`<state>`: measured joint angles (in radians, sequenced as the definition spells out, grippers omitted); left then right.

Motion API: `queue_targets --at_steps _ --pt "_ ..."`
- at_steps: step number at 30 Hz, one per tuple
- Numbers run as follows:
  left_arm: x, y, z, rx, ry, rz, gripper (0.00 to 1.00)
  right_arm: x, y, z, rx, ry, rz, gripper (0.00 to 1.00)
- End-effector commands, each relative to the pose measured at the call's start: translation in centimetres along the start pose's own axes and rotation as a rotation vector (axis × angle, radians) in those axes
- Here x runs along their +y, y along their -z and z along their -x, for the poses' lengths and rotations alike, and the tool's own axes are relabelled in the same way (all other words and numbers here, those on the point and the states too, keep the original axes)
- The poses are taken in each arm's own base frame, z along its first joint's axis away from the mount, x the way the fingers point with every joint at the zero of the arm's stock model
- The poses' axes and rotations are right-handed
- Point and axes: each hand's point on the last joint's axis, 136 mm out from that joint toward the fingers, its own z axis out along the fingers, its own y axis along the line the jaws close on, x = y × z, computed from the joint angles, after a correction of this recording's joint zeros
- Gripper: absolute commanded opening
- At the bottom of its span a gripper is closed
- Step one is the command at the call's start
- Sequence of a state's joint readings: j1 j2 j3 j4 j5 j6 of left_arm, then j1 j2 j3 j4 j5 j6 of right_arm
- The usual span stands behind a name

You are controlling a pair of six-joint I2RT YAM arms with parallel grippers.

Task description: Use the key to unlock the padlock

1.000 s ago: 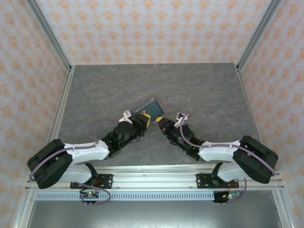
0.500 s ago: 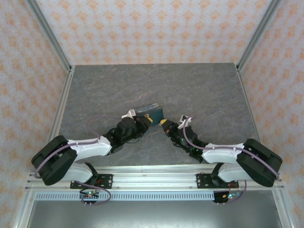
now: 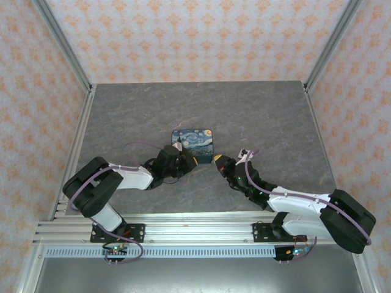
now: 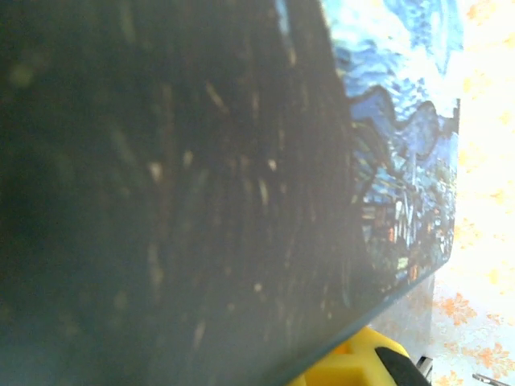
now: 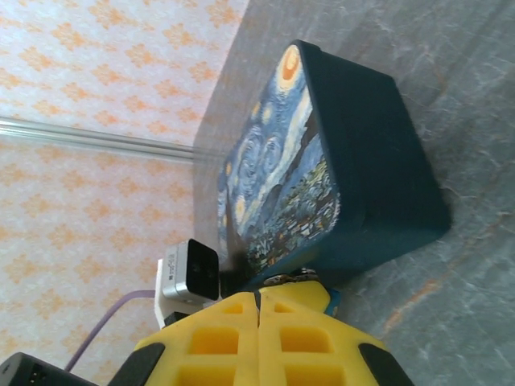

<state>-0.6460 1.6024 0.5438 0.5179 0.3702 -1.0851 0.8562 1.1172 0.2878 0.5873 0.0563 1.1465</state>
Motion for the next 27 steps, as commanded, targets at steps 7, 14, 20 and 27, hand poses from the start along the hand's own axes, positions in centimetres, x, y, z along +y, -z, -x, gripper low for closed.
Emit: queue_targets --at_steps 7,14,20,27 --pt "-1.6 1.8 0.2 0.009 -0.021 -0.02 0.61 0.1 -0.4 0.2 0.01 0.031 -0.05 0.0" --pt "-3.8 6.0 0.8 -0.043 0.019 -0.072 0.7 1.5 -1.2 0.0 0.032 -0.005 -0.048 0.0" --pt "-8.4 8.1 2.5 -0.102 0.107 -0.244 0.5 3.5 -2.7 -0.1 0.044 -0.032 -0.033 0.0" --pt "-10.2 7.7 2.6 -0.107 0.172 -0.321 0.41 4.3 -4.0 -0.3 0.049 -0.069 -0.028 0.0"
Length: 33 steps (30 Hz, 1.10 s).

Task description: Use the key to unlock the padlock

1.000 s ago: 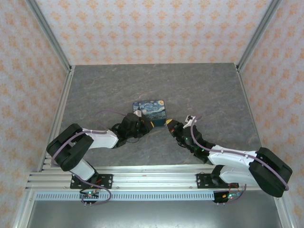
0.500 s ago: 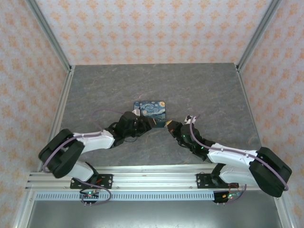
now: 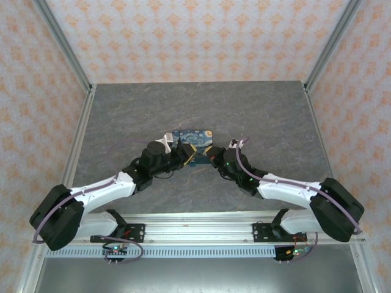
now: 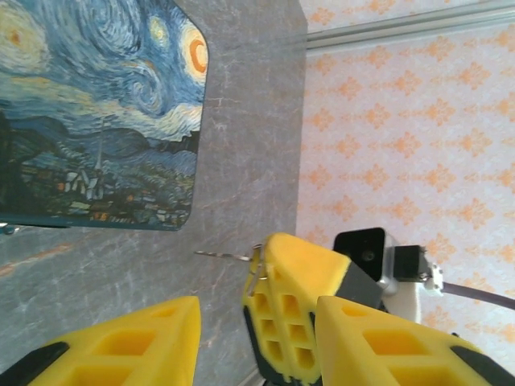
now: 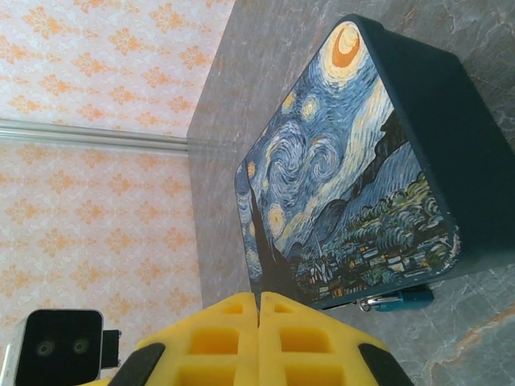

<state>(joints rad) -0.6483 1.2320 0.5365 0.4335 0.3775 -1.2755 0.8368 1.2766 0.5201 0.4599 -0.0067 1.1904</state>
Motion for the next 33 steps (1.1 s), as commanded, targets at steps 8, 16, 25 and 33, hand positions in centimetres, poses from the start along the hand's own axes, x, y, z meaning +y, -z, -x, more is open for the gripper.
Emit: queue_targets --at_steps 8,16,25,33 --pt "-0.9 -1.7 -0.3 -0.02 0.045 -0.058 0.36 1.1 -0.5 0.3 -0.01 -0.048 0.019 0.0" --pt "-0.4 -3.3 -1.0 -0.005 0.06 -0.053 0.34 1.3 -0.4 0.4 -0.012 -0.053 0.026 0.0" --pt "-1.0 -4.2 -0.7 -0.021 0.064 -0.064 0.27 0.8 -0.4 0.3 -0.012 -0.061 0.023 0.0" --pt "-1.3 -4.7 -0.7 -0.021 0.068 -0.073 0.18 0.4 -0.4 0.3 -0.011 -0.067 0.021 0.0"
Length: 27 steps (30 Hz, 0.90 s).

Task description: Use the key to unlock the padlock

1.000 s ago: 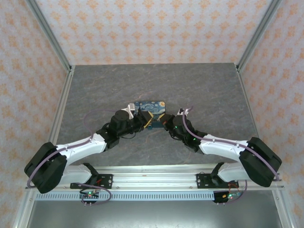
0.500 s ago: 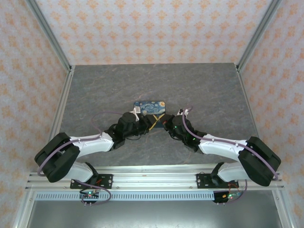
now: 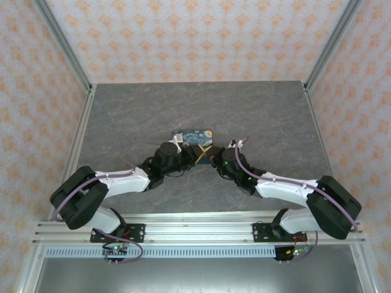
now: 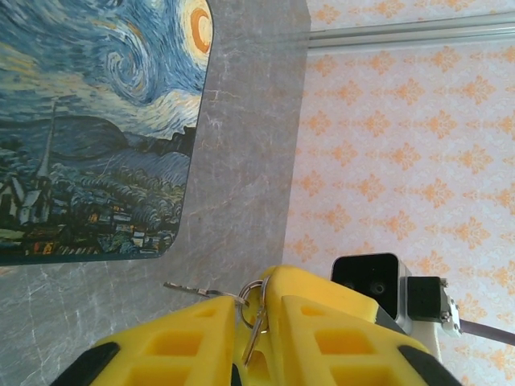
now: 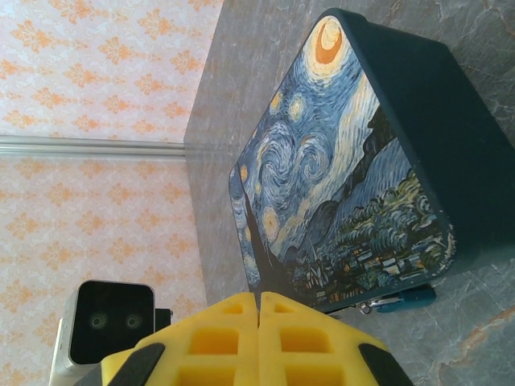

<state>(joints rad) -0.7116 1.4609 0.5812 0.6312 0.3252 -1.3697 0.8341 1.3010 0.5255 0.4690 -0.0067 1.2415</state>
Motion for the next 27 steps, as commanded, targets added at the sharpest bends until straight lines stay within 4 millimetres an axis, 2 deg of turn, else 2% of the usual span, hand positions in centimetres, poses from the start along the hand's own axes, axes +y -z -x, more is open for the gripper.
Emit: queue_targets --at_steps 1,8,15,16,18,19,20,23,27 --pt "-2.2 -0.4 0.3 -0.024 -0.002 -0.063 0.17 0.7 0.0 0.3 -0.009 -0.018 0.031 0.0" --pt "-2.1 -0.6 0.3 -0.032 -0.001 -0.06 0.04 0.7 0.0 0.2 -0.006 -0.022 0.033 0.0" --pt "-2.0 -0.6 0.3 -0.034 -0.003 -0.054 0.0 0.6 0.2 0.5 -0.015 -0.018 0.03 0.0" --pt "-2.0 -0.6 0.4 -0.034 -0.007 -0.054 0.0 0.5 0.4 0.8 -0.018 -0.014 0.027 0.08" --pt "-2.1 -0.5 0.5 -0.027 -0.02 -0.048 0.0 0.0 0.9 2.0 -0.023 -0.017 0.02 0.39" --pt "-2.2 -0.4 0.6 -0.016 -0.034 -0.044 0.0 -0.4 1.4 2.9 -0.029 -0.018 0.02 0.52" --pt "-2.3 -0.3 0.7 -0.003 -0.049 -0.044 0.0 -0.7 1.7 3.6 -0.027 -0.014 0.019 0.57" --pt "-3.0 -0.1 1.1 0.046 -0.103 -0.051 0.0 -0.5 2.9 5.5 0.012 0.045 0.042 0.59" --pt "-5.0 0.4 1.7 0.136 -0.204 -0.091 0.0 1.0 3.4 6.4 0.129 0.174 0.112 0.58"
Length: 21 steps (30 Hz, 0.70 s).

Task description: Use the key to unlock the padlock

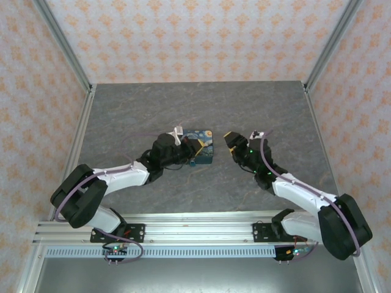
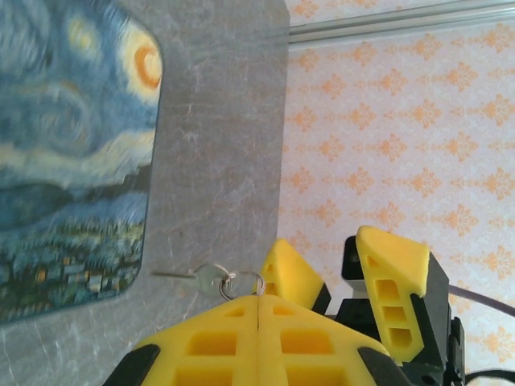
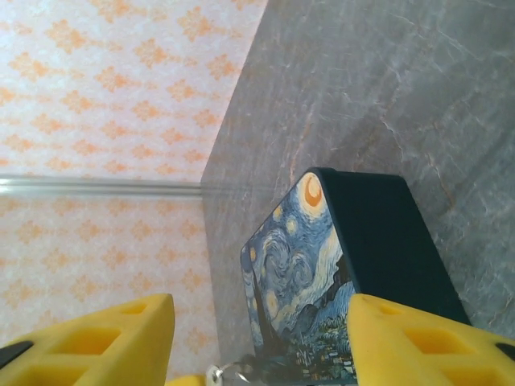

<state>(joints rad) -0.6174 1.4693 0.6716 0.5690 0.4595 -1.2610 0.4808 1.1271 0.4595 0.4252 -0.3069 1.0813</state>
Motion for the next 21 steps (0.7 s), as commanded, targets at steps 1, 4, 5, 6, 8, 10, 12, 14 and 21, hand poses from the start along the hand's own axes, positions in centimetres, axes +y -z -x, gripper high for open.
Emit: queue_targets --at_steps 1,4,5,6,8,10,12,14,21 --pt "-3.1 0.6 -0.3 0.123 -0.153 -0.061 0.0 1.8 0.4 -1.9 0.2 0.169 0.086 0.57" --pt "-4.3 0.9 -0.1 0.194 -0.228 -0.077 0.0 3.3 0.3 -2.1 0.271 0.254 0.185 0.54" --pt "-4.7 1.0 -0.1 0.215 -0.24 -0.092 0.0 3.7 0.3 -2.4 0.3 0.273 0.215 0.53" --pt "-5.0 1.0 0.0 0.237 -0.253 -0.104 0.0 4.2 0.2 -2.6 0.329 0.295 0.245 0.52" --pt "-5.2 1.1 0.2 0.266 -0.27 -0.103 0.0 5.2 0.1 -2.9 0.358 0.334 0.291 0.48" --pt "-5.0 1.0 0.2 0.31 -0.287 -0.106 0.0 6.0 0.2 -3.1 0.38 0.372 0.328 0.44" --pt "-5.2 0.9 0.2 0.344 -0.295 -0.125 0.0 6.7 0.3 -3.1 0.39 0.401 0.35 0.4" --pt "-5.1 0.8 0.2 0.372 -0.311 -0.126 0.0 7.2 0.3 -3.1 0.409 0.414 0.37 0.39" --pt "-5.7 0.2 -0.2 0.451 -0.354 -0.151 0.0 7.9 -0.3 -3.0 0.444 0.396 0.407 0.38"
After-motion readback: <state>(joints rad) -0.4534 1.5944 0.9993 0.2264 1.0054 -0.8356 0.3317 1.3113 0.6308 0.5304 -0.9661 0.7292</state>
